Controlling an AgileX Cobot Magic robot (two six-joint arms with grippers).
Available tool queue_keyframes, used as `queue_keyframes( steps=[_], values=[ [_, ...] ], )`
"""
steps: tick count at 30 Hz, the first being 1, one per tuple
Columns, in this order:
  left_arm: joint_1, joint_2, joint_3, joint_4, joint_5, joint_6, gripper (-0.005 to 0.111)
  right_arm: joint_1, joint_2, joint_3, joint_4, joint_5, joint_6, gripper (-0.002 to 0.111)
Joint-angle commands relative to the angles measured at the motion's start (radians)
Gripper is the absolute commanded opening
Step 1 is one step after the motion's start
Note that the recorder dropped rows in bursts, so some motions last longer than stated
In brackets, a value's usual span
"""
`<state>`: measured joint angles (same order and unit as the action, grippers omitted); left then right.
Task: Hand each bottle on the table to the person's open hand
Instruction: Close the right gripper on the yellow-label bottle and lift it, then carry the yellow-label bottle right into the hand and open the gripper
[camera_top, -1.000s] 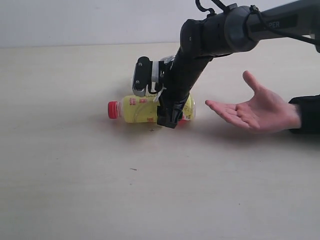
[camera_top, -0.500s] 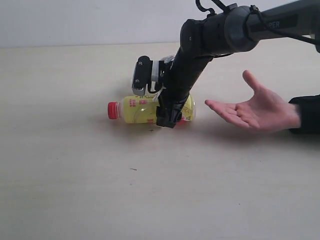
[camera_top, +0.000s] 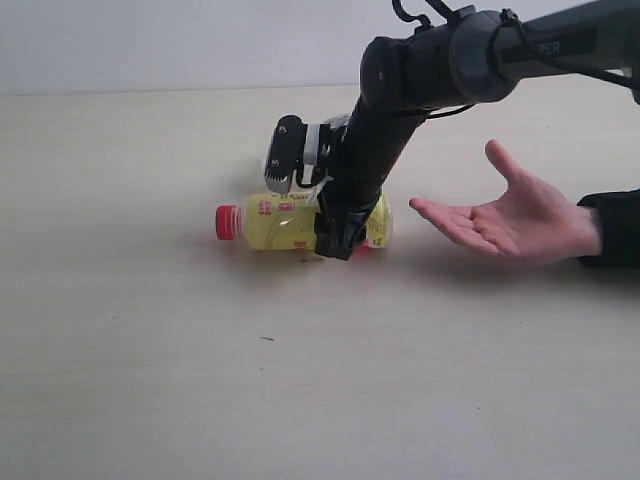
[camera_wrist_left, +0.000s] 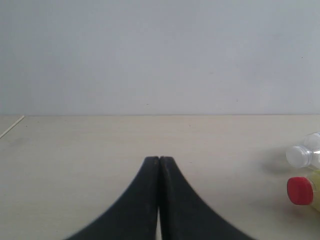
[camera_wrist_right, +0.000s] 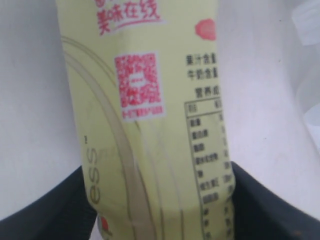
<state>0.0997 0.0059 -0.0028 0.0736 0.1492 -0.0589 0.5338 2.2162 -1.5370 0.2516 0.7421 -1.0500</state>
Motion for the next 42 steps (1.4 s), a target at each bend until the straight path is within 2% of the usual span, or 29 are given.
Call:
queue_keyframes(
  steps=[1,2,7,11,17,24,35,42],
  values=[
    [-0.004,-0.006,0.003,0.002,-0.002,-0.001,0.002,0.001,-0.002,-0.006,0.010,0.034,0.006,0.004],
    [-0.004,-0.006,0.003,0.002,-0.002,-0.001,0.002,0.001,-0.002,-0.006,0.014,0.039,0.006,0.000],
    [-0.004,-0.006,0.003,0.002,-0.002,-0.001,0.002,0.001,-0.062,-0.006,0.094,0.051,0.014,0.000],
    [-0.004,-0.006,0.003,0.002,-0.002,-0.001,0.002,0.001,-0.148,-0.006,0.097,0.083,0.112,0.000],
    [-0.004,-0.006,0.003,0.002,-0.002,-0.001,0.002,0.001,-0.293,-0.006,0.042,0.106,0.444,0.000],
    [-0.004,-0.006,0.003,0.002,-0.002,-0.001,0.002,-0.001,-0.378,-0.004,-0.169,0.181,0.753,0.000],
    [-0.004,-0.006,0.003,0.002,-0.002,-0.001,0.002,-0.102,-0.547,0.169,-0.188,0.096,0.868,0.000],
    [-0.004,-0.006,0.003,0.002,-0.002,-0.001,0.002,-0.232,-0.572,0.177,-0.276,0.254,1.025,0.000]
  ],
)
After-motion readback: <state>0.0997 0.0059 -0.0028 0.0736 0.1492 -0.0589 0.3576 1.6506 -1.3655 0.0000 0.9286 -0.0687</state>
